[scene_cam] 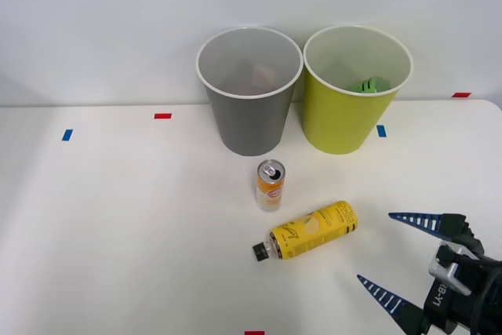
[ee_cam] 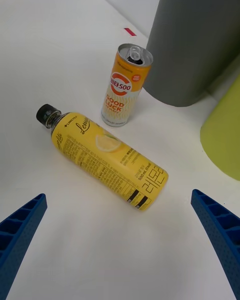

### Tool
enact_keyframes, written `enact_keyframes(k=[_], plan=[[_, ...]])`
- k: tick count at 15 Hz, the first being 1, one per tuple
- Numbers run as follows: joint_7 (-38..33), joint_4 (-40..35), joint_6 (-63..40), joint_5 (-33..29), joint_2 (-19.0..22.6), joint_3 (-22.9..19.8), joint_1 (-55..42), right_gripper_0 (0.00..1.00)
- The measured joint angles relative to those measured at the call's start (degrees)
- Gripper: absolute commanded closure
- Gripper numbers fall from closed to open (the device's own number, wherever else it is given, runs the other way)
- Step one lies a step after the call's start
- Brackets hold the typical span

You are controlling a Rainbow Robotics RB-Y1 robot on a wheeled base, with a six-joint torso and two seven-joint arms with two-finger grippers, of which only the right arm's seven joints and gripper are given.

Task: Put cans in the gray bin, plastic bottles in the light green bin

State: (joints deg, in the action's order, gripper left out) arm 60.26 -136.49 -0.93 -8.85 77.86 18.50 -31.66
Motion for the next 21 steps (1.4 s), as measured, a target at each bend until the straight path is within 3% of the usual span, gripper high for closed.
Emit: enact_keyframes(k=[2,6,10,13,16,21], plan=[[0.2,-3.4,-6.5,0.5,2.1,4.2,2.4,0.00],[1.7,-2.5,-7.9,0.4,3.7,14.9,14.6,0.00],[4.2,0.7,-7.2,-10.5,4.7,20.8,22.2,0.00],[5.3,1.1,-6.1,-12.9,5.2,21.6,23.5,0.00],[5.4,1.3,-7.5,-7.4,5.0,21.6,23.6,0.00],[5.0,-1.2,-20.9,-1.8,2.6,21.7,23.7,0.00]])
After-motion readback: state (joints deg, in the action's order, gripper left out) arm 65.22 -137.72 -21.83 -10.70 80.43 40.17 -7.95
